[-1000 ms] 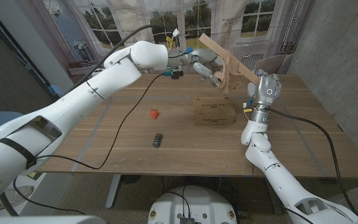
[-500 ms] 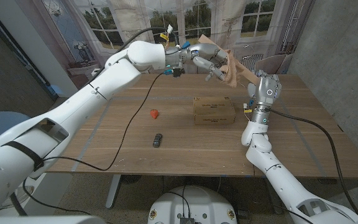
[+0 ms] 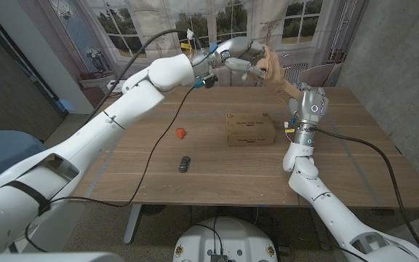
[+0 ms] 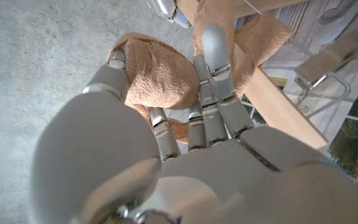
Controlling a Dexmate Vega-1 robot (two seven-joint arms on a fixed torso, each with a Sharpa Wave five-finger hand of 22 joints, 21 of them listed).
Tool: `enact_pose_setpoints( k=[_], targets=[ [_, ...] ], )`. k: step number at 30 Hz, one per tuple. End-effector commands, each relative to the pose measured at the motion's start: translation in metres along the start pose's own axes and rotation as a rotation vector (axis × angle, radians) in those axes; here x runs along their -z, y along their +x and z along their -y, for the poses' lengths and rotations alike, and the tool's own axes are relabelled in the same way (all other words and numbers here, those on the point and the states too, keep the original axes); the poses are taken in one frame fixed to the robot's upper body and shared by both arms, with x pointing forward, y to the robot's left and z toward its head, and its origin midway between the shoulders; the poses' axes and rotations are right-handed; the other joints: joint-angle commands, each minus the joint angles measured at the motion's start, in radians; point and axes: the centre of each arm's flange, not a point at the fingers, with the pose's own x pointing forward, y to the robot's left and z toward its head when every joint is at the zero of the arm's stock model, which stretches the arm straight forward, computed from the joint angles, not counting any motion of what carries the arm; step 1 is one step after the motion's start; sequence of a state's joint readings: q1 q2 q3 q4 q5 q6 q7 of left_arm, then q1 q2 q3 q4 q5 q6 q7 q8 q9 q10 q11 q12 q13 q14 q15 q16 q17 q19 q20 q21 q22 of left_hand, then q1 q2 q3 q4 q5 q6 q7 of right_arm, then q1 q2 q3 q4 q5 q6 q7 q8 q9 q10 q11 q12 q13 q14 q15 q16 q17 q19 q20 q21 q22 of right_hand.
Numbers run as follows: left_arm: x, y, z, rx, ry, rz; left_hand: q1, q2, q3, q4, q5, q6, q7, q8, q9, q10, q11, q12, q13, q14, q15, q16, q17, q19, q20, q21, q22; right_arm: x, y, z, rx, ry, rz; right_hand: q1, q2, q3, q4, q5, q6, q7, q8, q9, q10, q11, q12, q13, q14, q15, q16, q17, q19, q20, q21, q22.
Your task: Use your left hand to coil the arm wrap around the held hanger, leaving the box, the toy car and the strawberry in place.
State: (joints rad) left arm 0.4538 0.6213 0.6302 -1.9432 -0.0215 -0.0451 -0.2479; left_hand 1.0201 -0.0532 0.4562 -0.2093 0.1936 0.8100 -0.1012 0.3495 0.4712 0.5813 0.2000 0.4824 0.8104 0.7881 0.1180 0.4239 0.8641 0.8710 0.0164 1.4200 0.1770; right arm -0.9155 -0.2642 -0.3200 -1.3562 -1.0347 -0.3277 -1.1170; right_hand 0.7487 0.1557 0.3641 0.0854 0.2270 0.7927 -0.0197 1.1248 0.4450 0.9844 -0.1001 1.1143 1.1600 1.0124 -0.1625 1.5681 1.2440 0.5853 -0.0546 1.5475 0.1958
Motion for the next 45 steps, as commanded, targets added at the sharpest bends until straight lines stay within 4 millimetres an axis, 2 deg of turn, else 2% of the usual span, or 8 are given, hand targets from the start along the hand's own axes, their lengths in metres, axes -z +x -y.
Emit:
enact_pose_setpoints(
  k=[1, 4, 11, 20, 21, 31, 36, 45],
  targets=[
    [-0.019, -0.001, -0.009, -0.164, 0.219, -0.022, 0.104, 0.173, 0.066, 0.064, 0.000, 0.100, 0.082, -0.003, -0.001, 0.370, -0.327, 0.000, -0.001, 0.388, -0.337, -0.003, 0.005, -0.271, -0.180, -0.005, 0.002, -0.002, -0.001, -0.001, -0.008, 0.010, 0.050, 0.000, 0.006, -0.002, -0.001, 0.003, 0.001, -0.004, 0.009, 0.000, -0.001, -0.004, 0.003, 0.005, -0.003, -0.047, -0.002, 0.002, 0.001, -0.065, 0.001, 0.000],
    [-0.021, 0.003, -0.012, -0.172, 0.250, -0.029, 0.101, 0.170, 0.066, 0.064, 0.000, 0.106, 0.077, -0.004, -0.003, 0.373, -0.336, -0.003, -0.005, 0.382, -0.338, -0.005, 0.007, -0.286, -0.176, -0.009, 0.002, -0.003, -0.002, -0.001, -0.005, 0.015, 0.062, 0.000, 0.006, -0.003, -0.001, 0.003, 0.000, -0.004, 0.010, 0.001, -0.001, -0.004, 0.003, 0.006, -0.003, -0.047, -0.002, 0.002, 0.000, -0.066, 0.001, 0.000],
    [-0.029, 0.017, -0.023, -0.113, 0.385, -0.084, 0.096, 0.162, 0.065, 0.063, 0.000, 0.113, 0.067, -0.010, -0.009, 0.381, -0.338, -0.011, -0.017, 0.365, -0.339, -0.010, 0.013, -0.310, -0.166, -0.016, 0.002, -0.004, -0.005, 0.001, -0.004, 0.019, 0.093, 0.000, 0.005, -0.003, -0.001, 0.004, 0.000, -0.004, 0.010, 0.000, -0.003, -0.003, 0.005, 0.008, -0.005, -0.047, -0.001, 0.002, -0.002, -0.067, 0.001, 0.000],
    [-0.044, 0.050, -0.051, 0.183, 0.518, -0.244, 0.092, 0.164, 0.065, 0.066, 0.003, 0.114, 0.065, -0.017, -0.014, 0.378, -0.337, -0.011, -0.008, 0.355, -0.339, -0.012, 0.020, -0.321, -0.160, -0.019, 0.001, -0.003, -0.005, -0.002, -0.013, 0.015, 0.098, -0.001, 0.005, -0.004, 0.000, 0.005, -0.003, -0.005, 0.009, -0.001, -0.004, -0.002, 0.003, 0.005, -0.006, -0.048, -0.001, 0.002, -0.004, -0.067, 0.001, 0.001],
    [-0.047, 0.054, -0.055, 0.219, 0.522, -0.268, 0.092, 0.164, 0.065, 0.067, 0.003, 0.116, 0.070, -0.017, -0.015, 0.377, -0.338, -0.010, -0.006, 0.355, -0.339, -0.011, 0.022, -0.323, -0.159, -0.020, 0.001, -0.003, -0.005, -0.002, -0.014, 0.014, 0.098, -0.001, 0.005, -0.004, 0.000, 0.005, -0.002, -0.004, 0.010, -0.001, -0.003, -0.001, 0.003, 0.004, -0.006, -0.048, -0.001, 0.002, -0.003, -0.067, 0.002, 0.001],
    [-0.054, 0.087, -0.086, 0.520, 0.432, -0.374, 0.095, 0.167, 0.064, 0.064, 0.005, 0.119, 0.082, -0.025, -0.019, 0.376, -0.329, -0.004, 0.016, 0.354, -0.338, 0.000, 0.040, -0.328, -0.153, -0.021, 0.002, -0.002, -0.005, -0.007, -0.025, 0.016, 0.093, -0.001, 0.006, -0.005, 0.001, 0.005, -0.002, -0.004, 0.011, -0.001, -0.003, 0.000, 0.002, 0.003, -0.006, -0.048, -0.001, 0.002, -0.003, -0.067, 0.002, 0.001],
    [-0.050, 0.101, -0.088, 0.677, 0.388, -0.420, 0.096, 0.169, 0.063, 0.064, 0.005, 0.117, 0.092, -0.030, -0.021, 0.376, -0.325, -0.005, 0.019, 0.350, -0.336, 0.004, 0.050, -0.330, -0.148, -0.021, 0.002, -0.001, -0.004, -0.008, -0.023, 0.021, 0.090, -0.001, 0.006, -0.006, 0.001, 0.006, -0.001, -0.006, 0.013, 0.000, -0.002, -0.003, 0.002, 0.001, -0.006, -0.048, -0.001, 0.002, -0.003, -0.067, 0.002, 0.000],
    [-0.030, 0.116, -0.071, 0.909, 0.317, -0.444, 0.103, 0.175, 0.062, 0.061, 0.003, 0.107, 0.100, -0.043, -0.025, 0.373, -0.318, -0.015, 0.012, 0.337, -0.336, 0.003, 0.056, -0.333, -0.135, -0.020, 0.002, 0.001, -0.003, -0.011, -0.026, 0.020, 0.083, -0.001, 0.006, -0.007, 0.002, 0.006, 0.000, -0.005, 0.015, 0.000, -0.001, 0.000, 0.003, 0.001, -0.006, -0.048, -0.001, 0.002, -0.002, -0.065, 0.002, 0.000]
  ],
)
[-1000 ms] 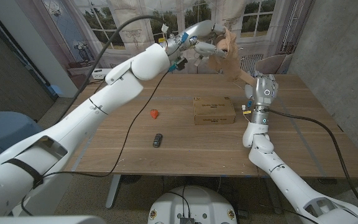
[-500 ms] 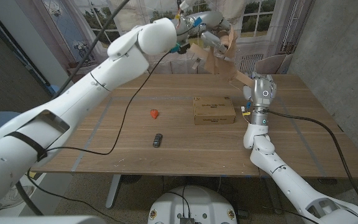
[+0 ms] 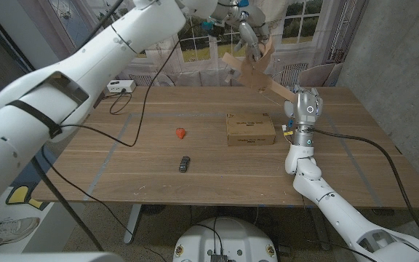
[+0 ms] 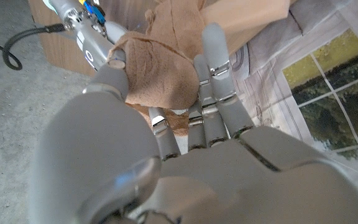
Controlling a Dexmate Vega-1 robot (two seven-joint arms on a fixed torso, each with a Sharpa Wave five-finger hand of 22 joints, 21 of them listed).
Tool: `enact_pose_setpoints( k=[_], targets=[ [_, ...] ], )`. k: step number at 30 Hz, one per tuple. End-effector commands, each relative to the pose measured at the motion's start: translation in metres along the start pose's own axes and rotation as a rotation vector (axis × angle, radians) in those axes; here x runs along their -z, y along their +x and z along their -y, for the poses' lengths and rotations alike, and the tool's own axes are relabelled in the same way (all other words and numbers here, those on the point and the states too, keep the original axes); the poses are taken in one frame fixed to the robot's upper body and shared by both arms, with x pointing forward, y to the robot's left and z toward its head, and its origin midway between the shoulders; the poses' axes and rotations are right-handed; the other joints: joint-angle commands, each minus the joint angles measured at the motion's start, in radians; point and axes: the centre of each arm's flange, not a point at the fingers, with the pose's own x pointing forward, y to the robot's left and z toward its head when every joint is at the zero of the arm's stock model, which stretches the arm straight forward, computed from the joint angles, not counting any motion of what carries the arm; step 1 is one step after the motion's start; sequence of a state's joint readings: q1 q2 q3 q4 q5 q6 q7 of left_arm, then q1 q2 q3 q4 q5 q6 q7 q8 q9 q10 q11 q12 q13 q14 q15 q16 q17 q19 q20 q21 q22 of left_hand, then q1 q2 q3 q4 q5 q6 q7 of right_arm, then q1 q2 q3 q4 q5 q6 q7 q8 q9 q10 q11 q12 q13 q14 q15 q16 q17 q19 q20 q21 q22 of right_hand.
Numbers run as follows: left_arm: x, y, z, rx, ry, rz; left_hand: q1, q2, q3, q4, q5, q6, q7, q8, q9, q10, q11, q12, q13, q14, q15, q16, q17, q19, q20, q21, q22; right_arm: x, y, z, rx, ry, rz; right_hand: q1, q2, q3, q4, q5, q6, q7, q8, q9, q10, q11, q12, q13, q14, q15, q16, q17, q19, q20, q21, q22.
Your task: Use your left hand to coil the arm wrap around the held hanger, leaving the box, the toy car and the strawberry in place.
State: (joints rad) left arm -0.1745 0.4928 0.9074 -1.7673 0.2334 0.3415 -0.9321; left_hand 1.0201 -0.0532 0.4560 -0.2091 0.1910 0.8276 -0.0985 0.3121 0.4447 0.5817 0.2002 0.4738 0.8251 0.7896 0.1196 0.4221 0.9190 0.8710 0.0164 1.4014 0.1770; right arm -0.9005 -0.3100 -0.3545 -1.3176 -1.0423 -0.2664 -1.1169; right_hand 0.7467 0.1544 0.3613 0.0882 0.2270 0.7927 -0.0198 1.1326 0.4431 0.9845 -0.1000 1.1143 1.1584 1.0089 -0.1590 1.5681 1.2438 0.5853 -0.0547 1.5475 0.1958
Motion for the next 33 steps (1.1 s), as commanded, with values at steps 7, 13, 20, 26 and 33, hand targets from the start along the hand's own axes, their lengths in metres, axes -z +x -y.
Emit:
enact_pose_setpoints(
  k=[7, 13, 20, 26, 33],
  targets=[
    [0.019, 0.029, -0.004, 0.384, -0.086, 0.062, 0.108, 0.181, 0.057, 0.059, 0.002, 0.085, 0.099, -0.013, 0.001, 0.369, -0.317, -0.010, 0.000, 0.331, -0.338, 0.003, -0.004, -0.335, -0.132, 0.001, 0.002, 0.001, 0.004, -0.007, -0.009, -0.004, -0.003, 0.002, 0.008, -0.004, 0.000, 0.006, -0.001, -0.004, 0.007, 0.002, -0.002, 0.000, 0.004, 0.005, -0.002, -0.051, -0.001, 0.002, -0.001, -0.065, 0.002, 0.000],
    [0.040, 0.024, -0.008, 0.245, -0.231, 0.228, 0.108, 0.186, 0.053, 0.061, 0.000, 0.086, 0.101, -0.015, 0.004, 0.369, -0.317, -0.011, 0.002, 0.330, -0.336, 0.004, -0.005, -0.341, -0.128, 0.000, 0.002, 0.003, 0.003, -0.009, -0.016, -0.005, -0.006, 0.002, 0.007, -0.004, 0.000, 0.007, -0.003, -0.004, 0.006, 0.000, -0.004, 0.003, 0.002, 0.003, -0.003, -0.051, -0.001, 0.002, -0.003, -0.066, 0.002, 0.000],
    [0.069, 0.015, -0.013, 0.105, -0.384, 0.339, 0.102, 0.188, 0.050, 0.066, 0.002, 0.089, 0.090, -0.012, 0.013, 0.367, -0.318, -0.010, 0.011, 0.323, -0.335, 0.005, -0.001, -0.366, -0.119, -0.008, 0.001, 0.005, 0.003, -0.009, -0.018, -0.008, -0.010, 0.002, 0.007, -0.005, 0.000, 0.007, -0.003, -0.003, 0.007, -0.001, -0.002, 0.000, 0.003, 0.003, -0.003, -0.051, -0.001, 0.002, -0.002, -0.065, 0.002, 0.000],
    [0.088, 0.009, -0.020, 0.083, -0.431, 0.313, 0.103, 0.187, 0.048, 0.065, 0.002, 0.094, 0.088, -0.012, 0.015, 0.372, -0.321, -0.009, 0.014, 0.326, -0.339, 0.009, 0.003, -0.367, -0.115, -0.009, 0.001, 0.008, 0.003, -0.008, -0.017, -0.003, -0.016, 0.003, 0.008, -0.005, 0.000, 0.007, -0.003, -0.003, 0.007, -0.001, -0.003, -0.001, 0.005, 0.005, -0.003, -0.051, -0.001, 0.002, -0.002, -0.065, 0.002, 0.000],
    [0.112, 0.005, -0.028, 0.108, -0.480, 0.245, 0.121, 0.182, 0.032, 0.049, -0.010, 0.097, 0.111, -0.022, 0.010, 0.394, -0.320, -0.007, 0.010, 0.348, -0.338, 0.031, 0.012, -0.347, -0.121, 0.016, 0.011, 0.010, 0.002, -0.007, -0.018, 0.006, -0.026, 0.003, 0.008, -0.005, 0.000, 0.007, -0.001, -0.004, 0.011, 0.002, -0.002, 0.001, 0.005, 0.005, -0.003, -0.051, -0.001, 0.002, 0.000, -0.064, 0.003, 0.000]
  ],
)
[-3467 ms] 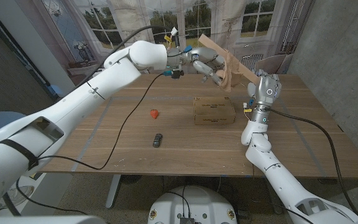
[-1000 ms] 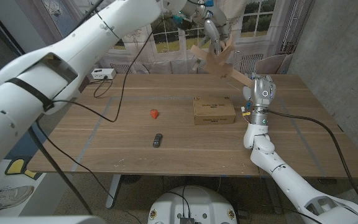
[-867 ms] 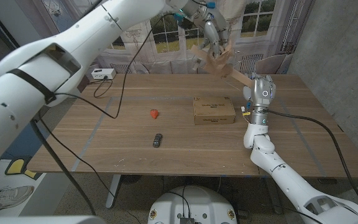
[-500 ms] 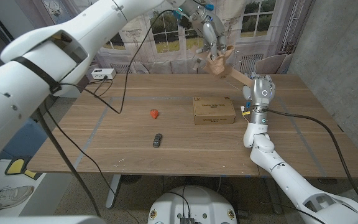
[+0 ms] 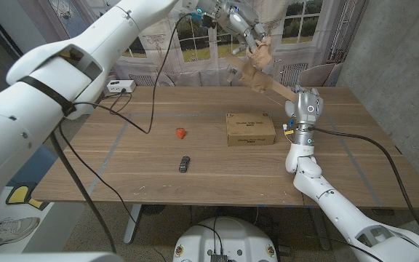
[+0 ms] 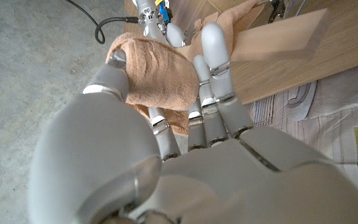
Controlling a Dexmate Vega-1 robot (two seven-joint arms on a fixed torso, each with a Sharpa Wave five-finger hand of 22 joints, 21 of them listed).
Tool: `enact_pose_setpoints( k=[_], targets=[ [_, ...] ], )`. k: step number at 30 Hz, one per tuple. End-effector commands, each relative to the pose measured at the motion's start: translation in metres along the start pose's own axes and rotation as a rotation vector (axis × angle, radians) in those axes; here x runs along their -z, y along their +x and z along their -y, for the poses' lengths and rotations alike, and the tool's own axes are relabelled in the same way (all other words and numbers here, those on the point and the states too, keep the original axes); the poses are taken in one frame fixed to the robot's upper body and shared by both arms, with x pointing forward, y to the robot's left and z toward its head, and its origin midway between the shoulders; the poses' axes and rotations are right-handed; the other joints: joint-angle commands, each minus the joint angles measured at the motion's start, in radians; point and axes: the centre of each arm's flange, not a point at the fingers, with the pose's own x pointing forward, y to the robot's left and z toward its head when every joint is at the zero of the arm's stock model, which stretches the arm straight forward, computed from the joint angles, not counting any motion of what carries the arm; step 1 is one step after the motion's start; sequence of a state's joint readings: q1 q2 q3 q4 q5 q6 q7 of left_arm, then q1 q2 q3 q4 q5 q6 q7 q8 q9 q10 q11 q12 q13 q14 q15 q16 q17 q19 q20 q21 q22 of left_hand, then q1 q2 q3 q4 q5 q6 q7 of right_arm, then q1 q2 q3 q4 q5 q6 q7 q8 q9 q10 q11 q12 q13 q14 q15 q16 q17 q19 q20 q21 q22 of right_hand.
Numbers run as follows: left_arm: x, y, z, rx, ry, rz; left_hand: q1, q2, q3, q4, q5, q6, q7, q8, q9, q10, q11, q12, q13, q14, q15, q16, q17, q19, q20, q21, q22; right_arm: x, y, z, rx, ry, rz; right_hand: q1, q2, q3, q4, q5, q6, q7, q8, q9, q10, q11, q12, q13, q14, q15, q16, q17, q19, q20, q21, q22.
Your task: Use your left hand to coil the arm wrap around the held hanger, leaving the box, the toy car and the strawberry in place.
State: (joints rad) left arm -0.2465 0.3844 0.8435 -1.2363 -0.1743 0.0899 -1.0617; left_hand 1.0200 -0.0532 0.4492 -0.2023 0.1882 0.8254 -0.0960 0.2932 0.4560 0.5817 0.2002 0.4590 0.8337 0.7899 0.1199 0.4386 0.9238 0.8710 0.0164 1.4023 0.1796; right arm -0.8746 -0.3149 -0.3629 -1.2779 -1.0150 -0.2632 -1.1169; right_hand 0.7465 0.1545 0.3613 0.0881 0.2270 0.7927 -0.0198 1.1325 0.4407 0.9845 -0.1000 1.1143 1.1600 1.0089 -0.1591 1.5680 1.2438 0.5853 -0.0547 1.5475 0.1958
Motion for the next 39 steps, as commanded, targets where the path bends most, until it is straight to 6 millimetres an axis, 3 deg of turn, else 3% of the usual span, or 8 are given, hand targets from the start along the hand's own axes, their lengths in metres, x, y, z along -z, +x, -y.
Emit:
enact_pose_setpoints(
  k=[1, 9, 16, 24, 34, 39],
  targets=[
    [0.028, -0.022, -0.024, -0.048, -0.116, -0.019, 0.125, 0.183, 0.038, 0.040, -0.008, 0.100, 0.110, -0.004, -0.001, 0.395, -0.318, 0.009, 0.004, 0.348, -0.339, 0.016, 0.007, -0.347, -0.123, 0.018, 0.009, 0.004, -0.001, 0.001, -0.001, 0.010, -0.013, 0.003, 0.008, -0.005, 0.000, 0.007, -0.001, -0.004, 0.010, 0.004, -0.002, 0.000, 0.005, 0.004, -0.003, -0.051, -0.001, 0.002, -0.001, -0.065, 0.002, 0.000],
    [0.048, -0.030, -0.028, -0.169, -0.158, -0.108, 0.145, 0.195, 0.024, 0.037, -0.011, 0.086, 0.125, -0.024, -0.003, 0.387, -0.311, 0.019, 0.032, 0.338, -0.330, 0.027, 0.011, -0.366, -0.113, 0.043, 0.016, 0.006, -0.002, 0.003, 0.003, 0.017, -0.013, 0.003, 0.007, -0.005, 0.000, 0.007, -0.001, -0.004, 0.009, 0.000, -0.005, 0.000, 0.006, 0.005, -0.004, -0.051, -0.001, 0.002, -0.004, -0.065, 0.001, 0.000],
    [0.059, -0.021, -0.020, -0.232, -0.175, -0.149, 0.149, 0.201, 0.011, 0.042, -0.016, 0.079, 0.125, -0.032, 0.007, 0.369, -0.306, 0.023, 0.056, 0.318, -0.324, 0.031, 0.011, -0.391, -0.099, 0.052, 0.013, 0.006, -0.002, 0.005, 0.014, 0.046, -0.010, 0.003, 0.007, -0.006, 0.001, 0.008, -0.002, -0.003, 0.009, 0.001, -0.003, 0.000, 0.007, 0.005, -0.004, -0.051, -0.001, 0.002, -0.003, -0.065, 0.002, 0.000],
    [0.064, -0.017, -0.019, -0.175, -0.177, -0.194, 0.131, 0.223, 0.010, 0.066, -0.011, 0.058, 0.116, -0.037, 0.040, 0.318, -0.299, 0.023, 0.097, 0.246, -0.301, 0.014, 0.007, -0.470, -0.050, 0.014, -0.005, 0.010, -0.002, 0.009, 0.028, 0.091, -0.043, 0.003, 0.007, -0.007, 0.001, 0.008, 0.002, -0.002, 0.013, 0.002, -0.005, 0.002, 0.008, 0.008, -0.004, -0.051, -0.001, 0.002, -0.005, -0.065, 0.001, 0.000],
    [0.068, -0.006, -0.004, -0.064, -0.150, -0.242, 0.123, 0.226, 0.021, 0.074, -0.006, 0.058, 0.113, -0.036, 0.053, 0.312, -0.300, 0.019, 0.093, 0.220, -0.294, -0.013, -0.023, -0.484, -0.035, -0.017, -0.010, 0.015, 0.001, 0.012, 0.043, 0.153, -0.104, 0.004, 0.008, -0.007, 0.001, 0.008, -0.003, -0.002, 0.010, -0.002, -0.004, 0.005, 0.006, 0.003, -0.004, -0.051, -0.001, 0.002, -0.003, -0.066, 0.002, 0.000],
    [0.067, -0.014, 0.001, -0.177, -0.103, -0.309, 0.119, 0.225, 0.027, 0.077, -0.004, 0.068, 0.110, -0.034, 0.055, 0.316, -0.301, 0.021, 0.089, 0.224, -0.298, -0.025, -0.040, -0.489, -0.034, -0.030, -0.011, 0.015, 0.003, 0.014, 0.048, 0.163, -0.106, 0.004, 0.007, -0.007, 0.002, 0.009, -0.006, -0.004, 0.010, 0.000, -0.006, 0.001, 0.008, 0.007, -0.005, -0.051, -0.001, 0.002, -0.005, -0.066, 0.001, 0.000]
  ],
)
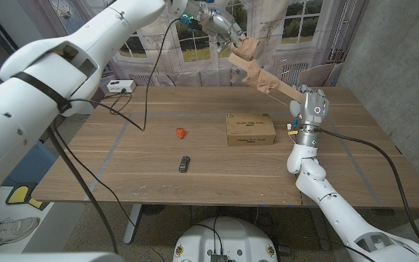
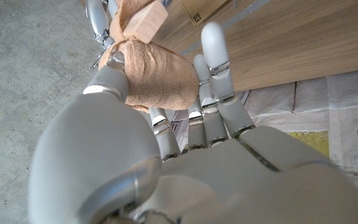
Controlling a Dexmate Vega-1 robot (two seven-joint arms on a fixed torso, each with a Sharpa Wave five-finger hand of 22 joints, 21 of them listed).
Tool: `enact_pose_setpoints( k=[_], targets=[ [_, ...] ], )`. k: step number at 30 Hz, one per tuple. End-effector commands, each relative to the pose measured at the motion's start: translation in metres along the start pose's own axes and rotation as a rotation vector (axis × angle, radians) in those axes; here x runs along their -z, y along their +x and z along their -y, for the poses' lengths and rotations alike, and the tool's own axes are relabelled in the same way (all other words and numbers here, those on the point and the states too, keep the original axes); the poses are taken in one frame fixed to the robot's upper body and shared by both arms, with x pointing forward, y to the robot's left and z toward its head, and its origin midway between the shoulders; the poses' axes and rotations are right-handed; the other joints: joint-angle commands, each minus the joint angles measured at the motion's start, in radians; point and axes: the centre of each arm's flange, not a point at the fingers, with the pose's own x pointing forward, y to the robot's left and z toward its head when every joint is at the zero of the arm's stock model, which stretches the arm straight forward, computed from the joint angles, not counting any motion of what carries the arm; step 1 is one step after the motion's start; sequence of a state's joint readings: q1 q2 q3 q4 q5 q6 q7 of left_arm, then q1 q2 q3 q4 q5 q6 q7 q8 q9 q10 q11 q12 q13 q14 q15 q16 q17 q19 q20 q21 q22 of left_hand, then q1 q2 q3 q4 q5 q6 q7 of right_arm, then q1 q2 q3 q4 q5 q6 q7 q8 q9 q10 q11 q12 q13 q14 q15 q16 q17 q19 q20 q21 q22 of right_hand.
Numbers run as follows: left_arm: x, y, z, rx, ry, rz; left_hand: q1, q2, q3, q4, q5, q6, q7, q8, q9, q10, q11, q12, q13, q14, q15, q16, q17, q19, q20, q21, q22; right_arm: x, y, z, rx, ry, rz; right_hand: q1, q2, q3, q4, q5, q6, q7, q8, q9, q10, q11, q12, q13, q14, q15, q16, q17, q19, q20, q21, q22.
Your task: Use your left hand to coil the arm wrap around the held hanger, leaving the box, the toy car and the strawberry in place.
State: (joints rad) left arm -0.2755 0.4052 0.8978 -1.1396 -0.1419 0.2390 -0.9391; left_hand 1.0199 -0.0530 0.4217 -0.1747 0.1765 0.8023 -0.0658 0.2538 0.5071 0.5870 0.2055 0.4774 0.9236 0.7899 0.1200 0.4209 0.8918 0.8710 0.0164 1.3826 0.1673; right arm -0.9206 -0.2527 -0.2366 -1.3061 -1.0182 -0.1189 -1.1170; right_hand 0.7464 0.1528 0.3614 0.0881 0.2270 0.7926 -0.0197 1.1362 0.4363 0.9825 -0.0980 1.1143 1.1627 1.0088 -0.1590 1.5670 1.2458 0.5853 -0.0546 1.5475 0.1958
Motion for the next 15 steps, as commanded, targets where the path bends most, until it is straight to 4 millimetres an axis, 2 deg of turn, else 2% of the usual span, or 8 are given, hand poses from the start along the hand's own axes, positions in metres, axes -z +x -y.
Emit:
enact_pose_setpoints(
  k=[1, 6, 15],
  targets=[
    [0.005, -0.006, 0.013, -0.110, 0.074, -0.105, 0.118, 0.223, 0.056, 0.050, 0.008, 0.092, 0.080, 0.005, 0.004, 0.314, -0.307, 0.003, -0.004, 0.227, -0.298, -0.008, -0.010, -0.489, -0.036, -0.013, 0.002, 0.003, 0.004, 0.004, 0.018, 0.052, -0.040, 0.004, 0.009, -0.007, 0.002, 0.009, -0.004, -0.003, 0.007, 0.004, -0.003, 0.000, 0.008, 0.004, -0.005, -0.051, 0.000, 0.000, -0.005, -0.066, 0.002, 0.000],
    [0.006, -0.014, 0.016, -0.128, 0.084, -0.126, 0.115, 0.219, 0.060, 0.049, 0.010, 0.106, 0.075, 0.008, 0.003, 0.326, -0.310, 0.007, -0.010, 0.232, -0.306, -0.010, -0.011, -0.490, -0.039, -0.021, 0.003, 0.003, 0.005, 0.004, 0.021, 0.067, -0.053, 0.004, 0.009, -0.007, 0.002, 0.009, -0.005, -0.002, 0.007, 0.004, -0.003, -0.001, 0.008, 0.004, -0.005, -0.051, 0.000, 0.000, -0.004, -0.066, 0.002, 0.000],
    [-0.003, -0.007, 0.032, -0.050, 0.147, -0.153, 0.114, 0.212, 0.066, 0.044, 0.007, 0.112, 0.074, 0.004, -0.003, 0.338, -0.310, 0.000, -0.037, 0.240, -0.302, -0.028, -0.037, -0.486, -0.041, -0.029, 0.005, 0.003, 0.008, 0.005, 0.031, 0.094, -0.079, 0.005, 0.010, -0.007, 0.002, 0.009, -0.004, -0.002, 0.008, 0.004, -0.003, -0.002, 0.006, -0.001, -0.005, -0.051, 0.000, 0.000, -0.004, -0.065, 0.002, 0.000]
  ],
)
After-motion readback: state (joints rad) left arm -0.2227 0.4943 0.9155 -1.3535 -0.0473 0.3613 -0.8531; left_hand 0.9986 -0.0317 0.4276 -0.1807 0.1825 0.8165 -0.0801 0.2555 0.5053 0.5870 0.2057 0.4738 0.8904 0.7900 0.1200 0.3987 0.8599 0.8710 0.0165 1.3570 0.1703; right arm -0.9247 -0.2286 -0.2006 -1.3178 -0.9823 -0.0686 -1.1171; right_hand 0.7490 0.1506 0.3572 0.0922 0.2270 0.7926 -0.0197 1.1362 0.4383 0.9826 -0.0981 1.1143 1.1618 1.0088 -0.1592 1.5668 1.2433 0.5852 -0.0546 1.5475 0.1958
